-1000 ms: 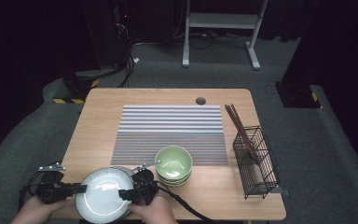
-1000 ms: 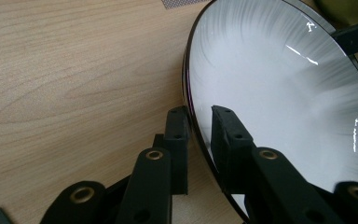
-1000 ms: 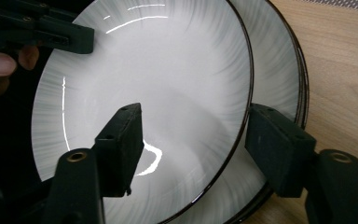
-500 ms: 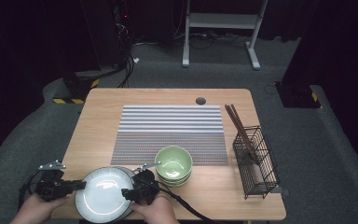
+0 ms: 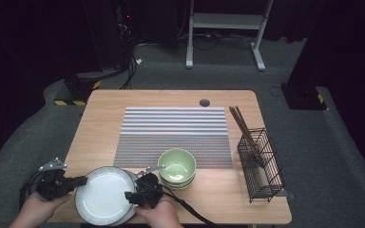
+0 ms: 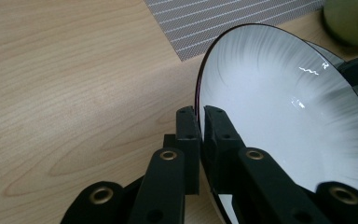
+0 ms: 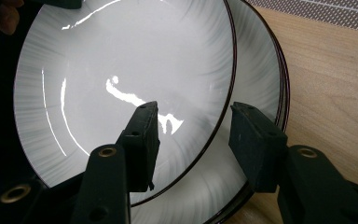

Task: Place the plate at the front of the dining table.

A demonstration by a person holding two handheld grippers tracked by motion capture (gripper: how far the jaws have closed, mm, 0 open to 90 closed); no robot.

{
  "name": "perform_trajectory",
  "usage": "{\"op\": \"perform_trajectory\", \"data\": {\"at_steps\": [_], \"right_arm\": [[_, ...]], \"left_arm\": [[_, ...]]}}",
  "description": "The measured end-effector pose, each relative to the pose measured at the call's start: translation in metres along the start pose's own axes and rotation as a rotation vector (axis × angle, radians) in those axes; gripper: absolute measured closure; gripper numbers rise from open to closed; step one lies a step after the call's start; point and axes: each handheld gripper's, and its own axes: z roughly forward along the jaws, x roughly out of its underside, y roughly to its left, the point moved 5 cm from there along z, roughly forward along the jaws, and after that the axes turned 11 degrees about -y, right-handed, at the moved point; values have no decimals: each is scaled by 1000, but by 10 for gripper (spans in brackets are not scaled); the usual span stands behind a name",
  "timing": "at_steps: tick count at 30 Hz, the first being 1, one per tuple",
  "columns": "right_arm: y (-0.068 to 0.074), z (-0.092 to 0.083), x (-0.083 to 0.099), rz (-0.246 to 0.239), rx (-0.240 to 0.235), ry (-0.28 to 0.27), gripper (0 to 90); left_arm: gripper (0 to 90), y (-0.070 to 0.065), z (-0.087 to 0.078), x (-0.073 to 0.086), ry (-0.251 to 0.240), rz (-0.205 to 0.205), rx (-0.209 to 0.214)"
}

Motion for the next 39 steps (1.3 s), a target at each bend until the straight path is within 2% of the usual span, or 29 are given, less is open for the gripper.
{"op": "perform_trajectory", "data": {"at_steps": [4,5,6,8,11,16,19,23,28,31,35,37,39], "right_arm": [[0,0,-1,31,-16,6,470],[1,0,-2,65,-40,9,415],[1,0,-2,65,-40,9,415],[1,0,-3,105,-50,15,389],[1,-1,-4,145,-60,30,377],[3,-2,-4,192,-46,49,383],[4,-2,-5,192,-36,55,389],[8,-1,-4,163,-32,61,387],[8,5,-3,197,-34,90,383],[9,9,-2,188,-18,101,388],[10,13,2,180,-17,131,439],[9,16,5,160,-2,132,472],[9,17,4,167,6,126,496]], "left_arm": [[850,3,2,2,-1,-22,4],[851,3,2,2,-1,-27,6],[851,4,2,3,-2,-31,6],[851,6,3,4,-2,-38,8],[850,6,3,5,-3,-48,13],[850,7,4,5,-7,-54,14],[850,7,4,6,-9,-54,15],[848,8,4,7,-7,-59,17],[849,8,4,7,-11,-61,17],[848,8,4,8,-15,-61,18],[849,8,5,8,-18,-61,22],[849,8,4,8,-20,-62,23],[850,8,4,9,-24,-64,26]]}}
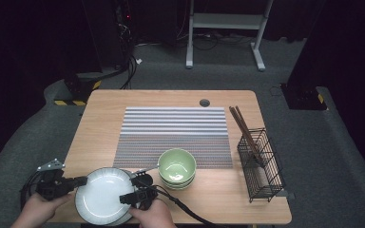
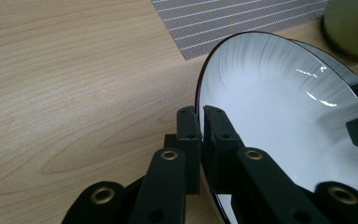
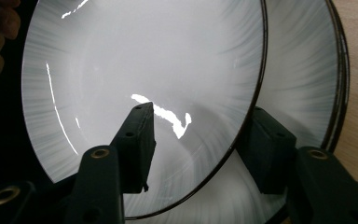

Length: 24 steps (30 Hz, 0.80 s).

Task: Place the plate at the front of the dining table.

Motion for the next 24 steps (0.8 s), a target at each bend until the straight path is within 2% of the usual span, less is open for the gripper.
{"op": "perform_trajectory", "data": {"at_steps": [3,10,13,16,18,20,24], "right_arm": [[-1,0,0,-1,7,0,532],[-2,0,-1,-13,9,-4,537],[-2,1,-1,-1,10,-1,538],[-2,1,-2,-5,0,0,503],[0,1,-1,-18,-22,-2,414],[3,1,0,-48,-38,0,370],[3,2,-1,-24,-23,0,405]], "left_arm": [[849,0,0,0,-2,-3,5],[848,1,1,0,-4,-7,9],[849,1,0,0,2,-4,5],[849,1,0,0,5,-7,4],[848,1,1,0,7,-13,5],[849,1,1,0,8,-16,9],[849,1,1,-1,11,-14,9]]}}
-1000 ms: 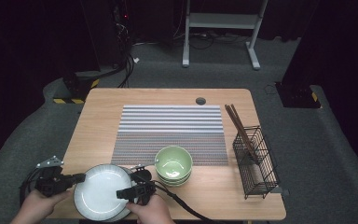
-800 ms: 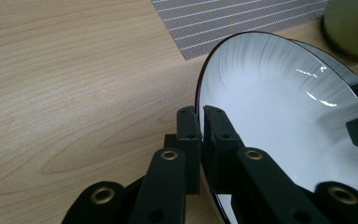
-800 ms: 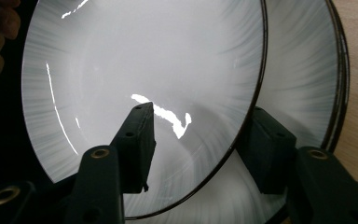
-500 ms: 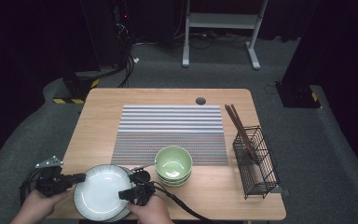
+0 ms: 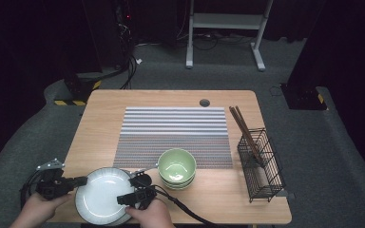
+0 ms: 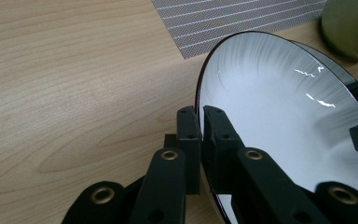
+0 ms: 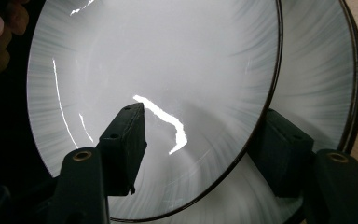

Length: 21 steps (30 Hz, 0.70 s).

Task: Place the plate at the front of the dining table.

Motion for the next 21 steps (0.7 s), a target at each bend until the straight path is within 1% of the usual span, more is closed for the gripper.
{"op": "perform_trajectory", "data": {"at_steps": [3,5,6,7,8,9,11,13,16,21], "right_arm": [[-3,-1,-1,-5,11,3,458],[-4,0,-1,-13,19,-7,487],[-4,0,0,-24,30,-13,512],[-4,0,0,-27,37,-20,538],[-4,-1,0,-43,56,-27,588],[-5,-1,1,-68,74,-34,620],[-7,-1,1,-99,96,-46,667],[-7,-1,1,-119,98,-52,668],[-7,-1,2,-125,98,-62,671],[-8,-2,2,-150,103,-91,680]], "left_arm": [[848,0,0,0,1,-2,1],[848,0,0,0,-1,-4,1],[848,1,-1,0,-2,-2,1],[847,0,-1,1,-4,-10,2],[847,1,-1,1,-7,-11,2],[846,1,-1,1,-7,-14,3],[846,1,-1,2,-10,-18,4],[846,1,-1,1,-9,-19,5],[844,1,-1,1,-6,-16,6],[841,1,0,2,-9,-15,6]]}}
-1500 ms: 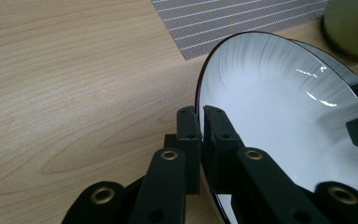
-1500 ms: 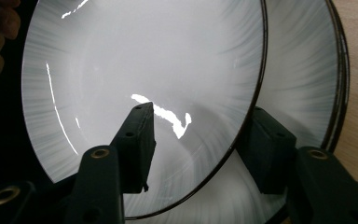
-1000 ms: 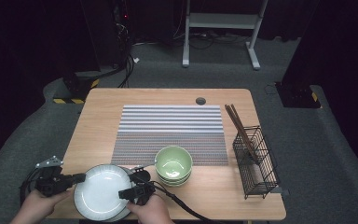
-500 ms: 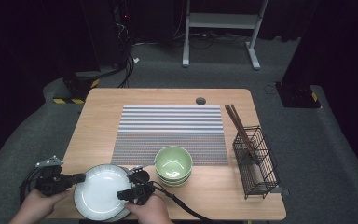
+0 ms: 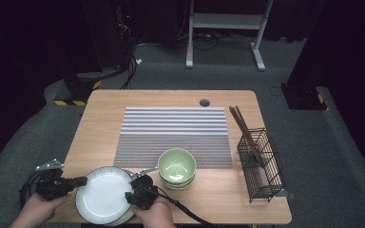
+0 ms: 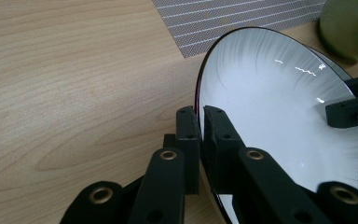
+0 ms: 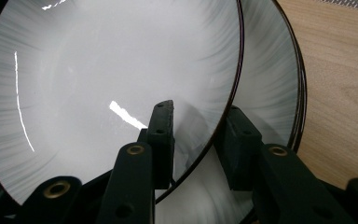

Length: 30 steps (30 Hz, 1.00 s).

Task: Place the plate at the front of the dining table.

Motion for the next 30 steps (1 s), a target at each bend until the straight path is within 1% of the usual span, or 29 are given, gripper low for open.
{"op": "perform_trajectory", "data": {"at_steps": [1,5,8,10,11,13,15,17,18,20,23,26,27,30], "right_arm": [[0,0,0,-15,5,-6,679],[0,-1,-1,-40,23,-25,689],[-2,-4,-6,-64,48,-60,711],[-4,-6,-8,-85,68,-79,724],[-6,-7,-9,-89,72,-84,731],[-8,-8,-11,-85,83,-93,743],[-10,-9,-13,-90,90,-109,756],[-10,-9,-14,-91,93,-116,759],[-10,-9,-14,-91,92,-119,761],[-10,-9,-14,-95,94,-124,761],[-10,-8,-14,-90,97,-129,761],[-11,-8,-14,-88,91,-134,759],[-11,-8,-14,-90,91,-136,758],[-11,-6,-13,-88,86,-137,751]], "left_arm": [[841,0,0,0,-2,-3,1],[839,0,1,1,-2,-7,7],[833,-1,3,1,-4,-18,25],[826,-2,4,2,-1,-7,26],[821,-3,6,3,1,-11,30],[809,-5,8,4,9,-9,41],[784,-7,11,7,18,-2,41],[772,-8,13,8,17,1,38],[769,-8,13,8,14,-7,42],[761,-9,14,8,13,-1,40],[757,-10,15,8,10,21,27],[760,-11,14,8,4,25,19],[759,-11,14,8,1,33,10],[760,-12,13,9,-13,34,-1]]}}
